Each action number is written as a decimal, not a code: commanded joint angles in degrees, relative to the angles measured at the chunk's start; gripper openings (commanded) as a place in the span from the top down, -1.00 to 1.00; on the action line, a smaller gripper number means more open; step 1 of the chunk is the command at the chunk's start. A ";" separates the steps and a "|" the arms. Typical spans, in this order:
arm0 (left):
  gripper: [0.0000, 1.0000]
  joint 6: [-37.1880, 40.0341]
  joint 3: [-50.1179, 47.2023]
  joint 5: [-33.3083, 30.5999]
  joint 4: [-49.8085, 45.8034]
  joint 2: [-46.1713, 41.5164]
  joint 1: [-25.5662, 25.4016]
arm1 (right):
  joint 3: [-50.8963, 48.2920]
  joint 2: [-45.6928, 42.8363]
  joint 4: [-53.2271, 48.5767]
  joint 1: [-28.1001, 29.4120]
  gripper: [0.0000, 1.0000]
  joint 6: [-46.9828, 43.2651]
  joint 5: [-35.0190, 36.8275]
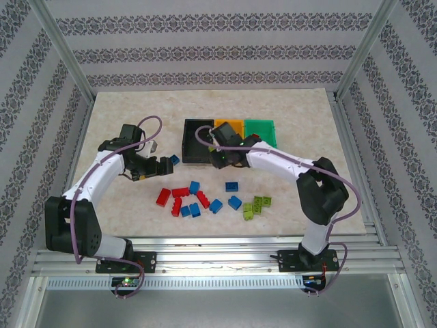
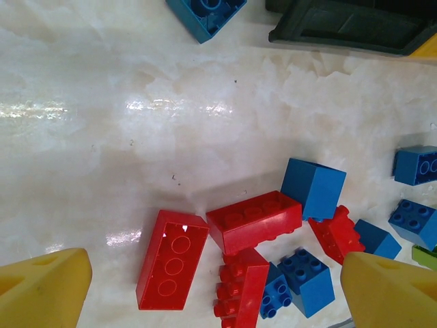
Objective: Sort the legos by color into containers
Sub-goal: Place the lego in the container.
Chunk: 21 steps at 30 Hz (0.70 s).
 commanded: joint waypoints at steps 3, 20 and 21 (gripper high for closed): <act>-0.89 -0.08 -0.96 -0.85 0.56 -1.93 0.56 | 6.95 3.18 -2.10 -4.41 0.40 1.85 -0.12; -0.89 -0.38 -1.12 -0.96 0.91 -1.35 0.53 | -6.76 -6.34 2.72 -3.69 -0.03 2.97 -1.07; -0.88 -0.37 -1.12 -0.89 0.91 -1.26 0.52 | -9.06 -7.84 3.77 -3.46 -0.03 3.44 -1.09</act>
